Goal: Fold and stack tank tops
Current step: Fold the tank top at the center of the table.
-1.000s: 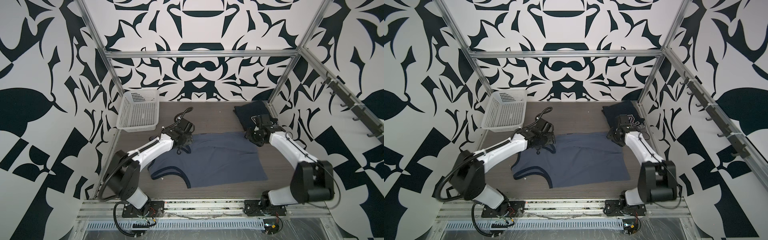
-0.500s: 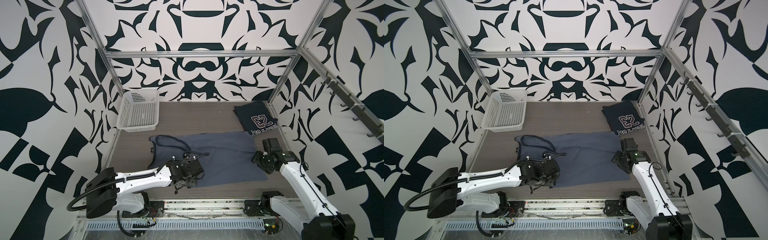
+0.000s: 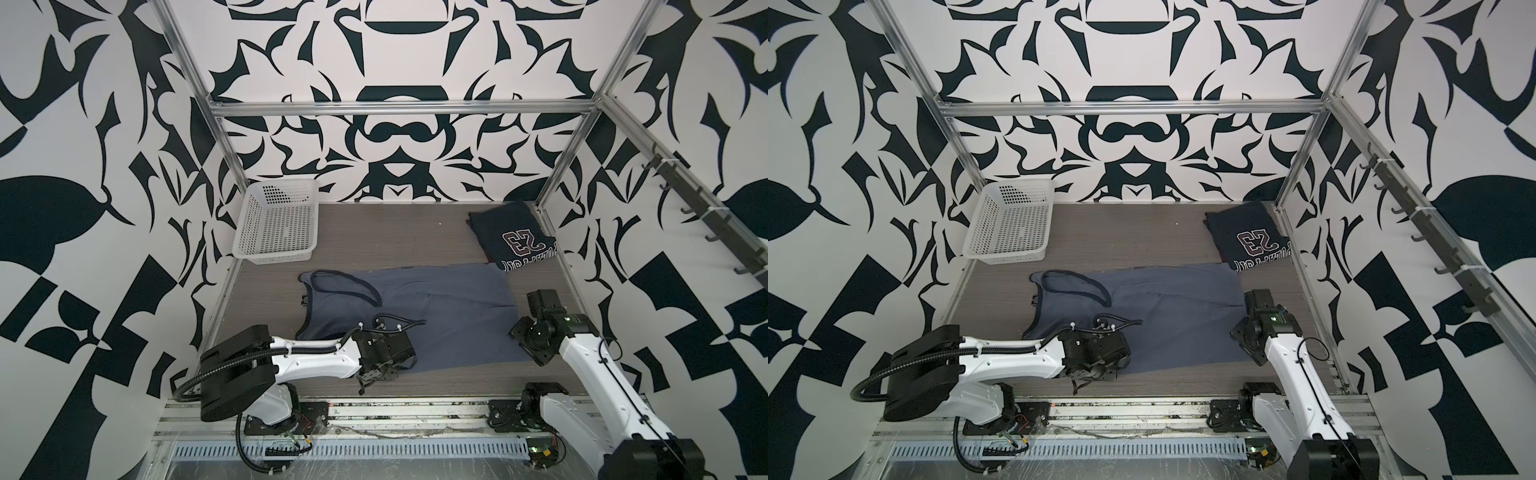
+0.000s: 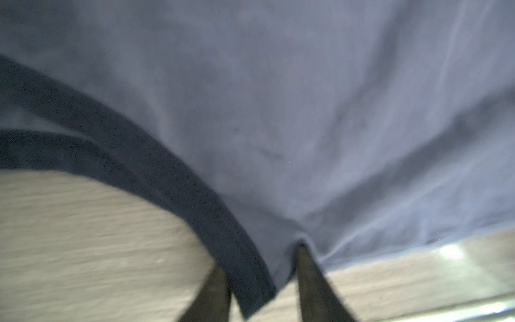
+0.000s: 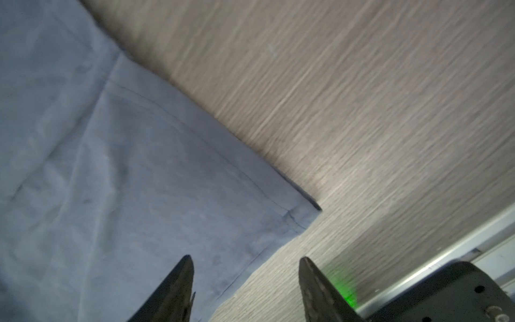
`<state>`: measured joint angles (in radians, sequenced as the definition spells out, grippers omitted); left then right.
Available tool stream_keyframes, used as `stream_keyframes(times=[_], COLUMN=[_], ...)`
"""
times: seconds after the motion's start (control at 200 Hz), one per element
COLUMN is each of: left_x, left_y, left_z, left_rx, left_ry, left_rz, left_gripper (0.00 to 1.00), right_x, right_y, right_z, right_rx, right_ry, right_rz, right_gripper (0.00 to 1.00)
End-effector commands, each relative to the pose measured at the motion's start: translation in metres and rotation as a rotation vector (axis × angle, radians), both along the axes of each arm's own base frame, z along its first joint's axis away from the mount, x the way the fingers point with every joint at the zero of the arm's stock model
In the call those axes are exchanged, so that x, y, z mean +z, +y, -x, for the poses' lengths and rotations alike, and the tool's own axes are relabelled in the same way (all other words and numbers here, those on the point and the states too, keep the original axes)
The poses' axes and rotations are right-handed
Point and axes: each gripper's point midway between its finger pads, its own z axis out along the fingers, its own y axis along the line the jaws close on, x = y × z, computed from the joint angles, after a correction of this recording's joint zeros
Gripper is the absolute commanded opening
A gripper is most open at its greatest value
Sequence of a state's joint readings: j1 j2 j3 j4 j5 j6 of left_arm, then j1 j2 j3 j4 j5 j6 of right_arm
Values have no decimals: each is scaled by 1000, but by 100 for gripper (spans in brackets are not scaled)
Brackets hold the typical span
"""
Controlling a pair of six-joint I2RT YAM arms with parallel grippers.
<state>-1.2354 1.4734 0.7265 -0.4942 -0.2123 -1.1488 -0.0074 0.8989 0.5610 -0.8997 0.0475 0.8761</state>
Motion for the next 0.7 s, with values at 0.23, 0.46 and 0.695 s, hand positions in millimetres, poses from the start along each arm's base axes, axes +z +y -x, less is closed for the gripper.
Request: stream_keyframes(times=[0.23, 0.46, 0.695], left_x=[1, 7, 8], left_y=[24, 28, 26], left_z=[-28, -32, -32], left_rx=[70, 76, 75], left_ry=[-34, -48, -44], left_rz=[-30, -9, -4], left_gripper=[18, 16, 15], right_x=[-28, -46, -54], right_y=[3, 7, 6], right_z=[1, 4, 9], right_rx=[-106, -153, -182], right_ry=[47, 68, 72], right_rz=[-44, -77, -79], right_gripper=[53, 38, 22])
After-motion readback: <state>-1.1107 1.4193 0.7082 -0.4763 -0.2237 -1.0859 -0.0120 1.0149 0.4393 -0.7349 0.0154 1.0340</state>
